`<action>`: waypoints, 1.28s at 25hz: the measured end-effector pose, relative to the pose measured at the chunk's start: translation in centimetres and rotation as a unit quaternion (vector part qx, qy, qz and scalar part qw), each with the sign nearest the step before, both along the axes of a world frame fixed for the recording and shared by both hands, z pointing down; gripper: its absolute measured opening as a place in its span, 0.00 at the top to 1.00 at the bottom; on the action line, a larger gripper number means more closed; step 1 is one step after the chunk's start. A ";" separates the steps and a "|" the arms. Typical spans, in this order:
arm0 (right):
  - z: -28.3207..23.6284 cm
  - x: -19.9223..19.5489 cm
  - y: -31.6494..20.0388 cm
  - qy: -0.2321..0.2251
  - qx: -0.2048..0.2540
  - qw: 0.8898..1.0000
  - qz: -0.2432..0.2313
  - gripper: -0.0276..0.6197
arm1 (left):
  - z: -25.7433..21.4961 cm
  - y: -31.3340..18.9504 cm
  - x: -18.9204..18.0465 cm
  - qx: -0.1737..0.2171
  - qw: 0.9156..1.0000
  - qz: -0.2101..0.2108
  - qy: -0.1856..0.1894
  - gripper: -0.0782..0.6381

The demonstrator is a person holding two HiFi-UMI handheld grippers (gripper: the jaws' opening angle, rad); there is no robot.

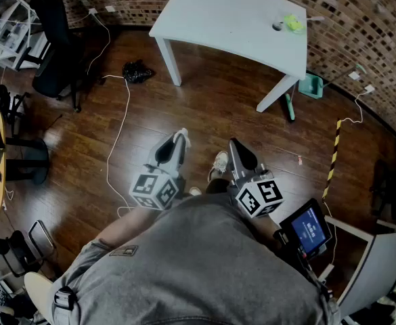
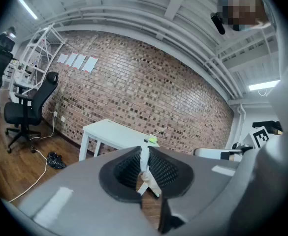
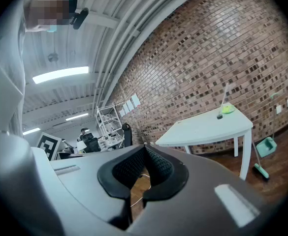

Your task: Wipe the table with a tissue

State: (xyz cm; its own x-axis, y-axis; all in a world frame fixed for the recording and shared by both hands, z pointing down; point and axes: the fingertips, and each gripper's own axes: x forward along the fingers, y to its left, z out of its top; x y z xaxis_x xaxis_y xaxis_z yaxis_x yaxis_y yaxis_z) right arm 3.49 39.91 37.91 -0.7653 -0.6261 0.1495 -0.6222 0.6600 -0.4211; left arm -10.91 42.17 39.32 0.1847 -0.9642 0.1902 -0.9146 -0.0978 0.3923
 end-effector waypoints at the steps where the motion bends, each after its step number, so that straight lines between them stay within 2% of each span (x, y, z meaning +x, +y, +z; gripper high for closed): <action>1: -0.2 0.1 -1.1 -0.001 0.000 1.000 0.000 0.94 | -0.3 -1.2 0.1 0.000 1.000 0.000 -0.002 0.84; 8: -1.0 1.9 -10.0 -0.009 0.003 1.000 0.004 0.94 | -2.3 -10.5 1.0 0.011 1.000 -0.003 -0.020 0.84; 15: -0.3 3.4 -16.2 -0.012 -0.005 1.000 0.011 0.94 | -2.2 -16.7 1.4 0.008 1.000 -0.014 -0.025 0.84; 24: 0.9 0.4 -23.2 0.005 -0.018 1.000 0.023 0.94 | -0.9 -24.2 -2.0 -0.003 1.000 -0.009 -0.012 0.84; 32: 2.1 -4.0 -31.3 0.018 -0.026 0.997 0.070 0.94 | 0.6 -33.5 -6.4 -0.009 0.999 0.035 0.001 0.84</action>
State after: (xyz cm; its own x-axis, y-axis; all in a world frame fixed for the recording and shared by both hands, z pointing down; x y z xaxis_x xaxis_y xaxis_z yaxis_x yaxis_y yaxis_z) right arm -0.50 8.66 40.00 -0.6640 -0.7175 0.2103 -0.7223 0.5429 -0.4285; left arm -17.32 8.70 39.93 0.2520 -0.9452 0.2076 -0.9050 -0.1542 0.3965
